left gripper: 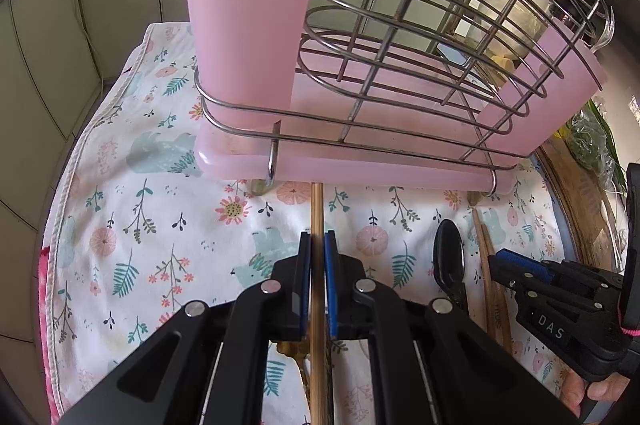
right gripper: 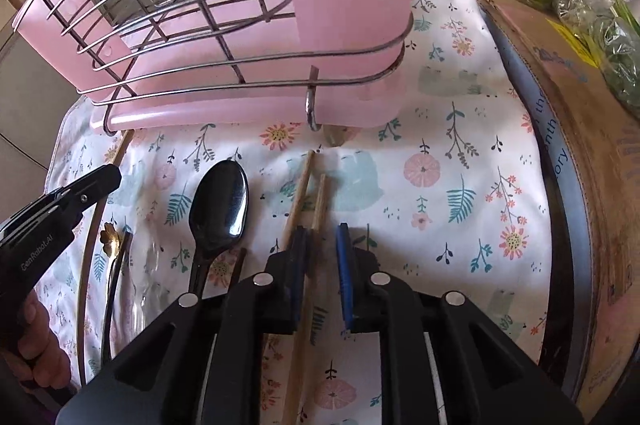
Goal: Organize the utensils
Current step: 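Close the right tool on a wooden chopstick beside the black spoon, then lift both held chopsticks above the pink holder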
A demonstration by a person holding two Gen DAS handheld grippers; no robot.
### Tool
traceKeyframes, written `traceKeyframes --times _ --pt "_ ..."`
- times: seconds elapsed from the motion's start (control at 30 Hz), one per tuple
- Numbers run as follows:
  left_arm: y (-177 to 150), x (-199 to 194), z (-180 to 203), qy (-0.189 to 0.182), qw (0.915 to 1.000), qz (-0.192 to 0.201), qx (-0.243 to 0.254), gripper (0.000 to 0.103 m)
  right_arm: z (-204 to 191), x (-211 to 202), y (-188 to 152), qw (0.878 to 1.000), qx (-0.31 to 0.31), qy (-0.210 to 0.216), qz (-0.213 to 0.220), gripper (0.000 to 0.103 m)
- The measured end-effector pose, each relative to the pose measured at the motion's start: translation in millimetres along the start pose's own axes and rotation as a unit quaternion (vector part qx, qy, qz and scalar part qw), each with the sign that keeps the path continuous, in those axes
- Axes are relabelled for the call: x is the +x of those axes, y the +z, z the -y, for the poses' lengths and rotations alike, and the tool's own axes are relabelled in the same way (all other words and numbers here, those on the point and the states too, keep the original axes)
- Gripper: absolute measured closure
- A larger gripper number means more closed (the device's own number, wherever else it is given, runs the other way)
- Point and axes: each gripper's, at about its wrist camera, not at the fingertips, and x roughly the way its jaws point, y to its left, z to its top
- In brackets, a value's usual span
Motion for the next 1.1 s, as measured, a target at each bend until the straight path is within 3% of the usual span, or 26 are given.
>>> traceKeyframes --times 0.23,0.5,0.8,0.97,1.1 --pt "-1 -4 -3 -0.004 1.0000 -0.001 0.001 0.097 0 2 3 0.999 0.015 0.008 0.028 0.097" --pt "1 -33 -2 -0.012 0.9989 0.045 0.007 0.097 10 -31 -5 0.993 0.041 0.044 0.099 0.097" --pt "11 -72 -20 -0.059 0.9951 0.073 -0.033 0.097 30 -103 -10 0.970 0.055 0.113 0.210 0.097" --pt "26 -118 -27 -0.078 0.9881 0.126 -0.040 0.097 33 -143 -7 0.955 0.054 0.133 0.259 0.097" --pt "48 -167 -31 -0.087 0.9775 0.188 -0.039 0.097 34 -183 4 0.941 0.043 0.140 0.306 0.097"
